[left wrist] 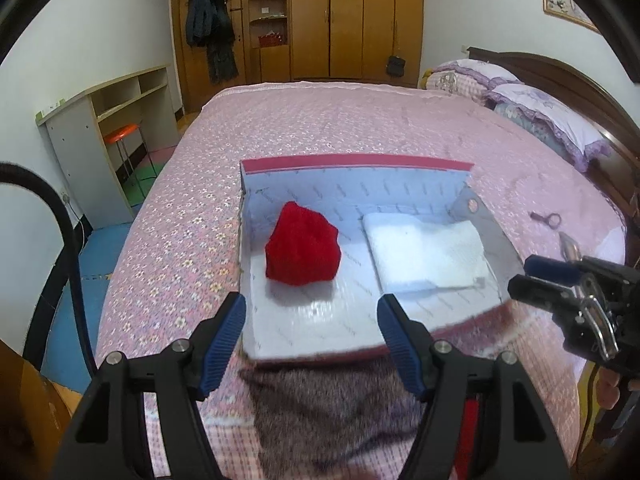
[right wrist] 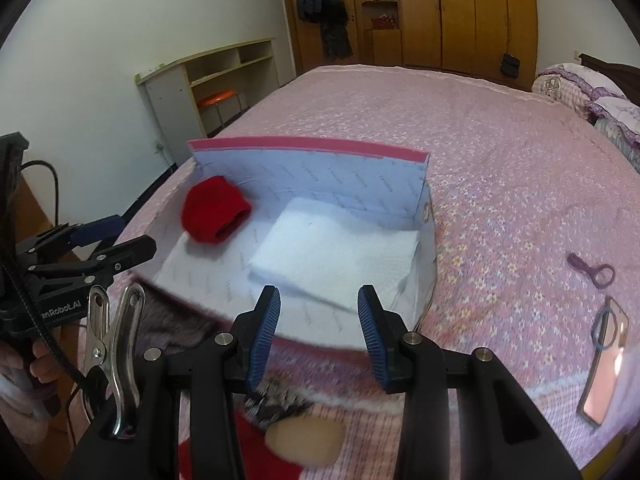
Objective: Organize soft objects
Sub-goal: 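Move both grippers back to the remaining soft items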
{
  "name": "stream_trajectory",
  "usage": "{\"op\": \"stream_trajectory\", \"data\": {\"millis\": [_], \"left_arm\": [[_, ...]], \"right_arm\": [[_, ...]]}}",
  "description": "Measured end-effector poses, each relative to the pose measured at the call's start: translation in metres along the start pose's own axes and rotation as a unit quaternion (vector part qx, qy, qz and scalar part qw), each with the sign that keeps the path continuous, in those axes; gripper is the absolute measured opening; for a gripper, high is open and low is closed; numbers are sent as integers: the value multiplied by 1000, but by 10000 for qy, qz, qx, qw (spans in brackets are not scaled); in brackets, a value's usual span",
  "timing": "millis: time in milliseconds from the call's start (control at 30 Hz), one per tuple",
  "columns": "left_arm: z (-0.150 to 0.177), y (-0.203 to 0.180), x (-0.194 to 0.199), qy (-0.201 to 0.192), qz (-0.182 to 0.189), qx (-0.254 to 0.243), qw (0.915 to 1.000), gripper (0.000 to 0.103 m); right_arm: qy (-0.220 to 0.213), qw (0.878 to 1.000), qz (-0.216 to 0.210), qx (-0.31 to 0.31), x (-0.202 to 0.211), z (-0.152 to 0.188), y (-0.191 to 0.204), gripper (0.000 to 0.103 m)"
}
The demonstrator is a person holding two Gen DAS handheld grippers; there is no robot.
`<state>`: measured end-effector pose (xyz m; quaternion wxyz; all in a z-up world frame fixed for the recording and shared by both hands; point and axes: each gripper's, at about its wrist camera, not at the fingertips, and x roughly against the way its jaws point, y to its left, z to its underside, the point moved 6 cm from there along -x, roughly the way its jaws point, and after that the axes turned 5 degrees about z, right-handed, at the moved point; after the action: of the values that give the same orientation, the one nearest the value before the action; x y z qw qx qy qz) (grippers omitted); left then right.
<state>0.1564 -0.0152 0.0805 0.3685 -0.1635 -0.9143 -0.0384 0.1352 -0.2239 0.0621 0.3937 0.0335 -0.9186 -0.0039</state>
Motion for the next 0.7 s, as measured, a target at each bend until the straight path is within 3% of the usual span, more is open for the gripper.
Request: {"op": "stream_trajectory", "data": {"millis": [700], "left_arm": [[73,-16,61,-132,225,-82,9996,72]], "right_arm": [[17,9996,-263,-83,51,80,33,42]]}}
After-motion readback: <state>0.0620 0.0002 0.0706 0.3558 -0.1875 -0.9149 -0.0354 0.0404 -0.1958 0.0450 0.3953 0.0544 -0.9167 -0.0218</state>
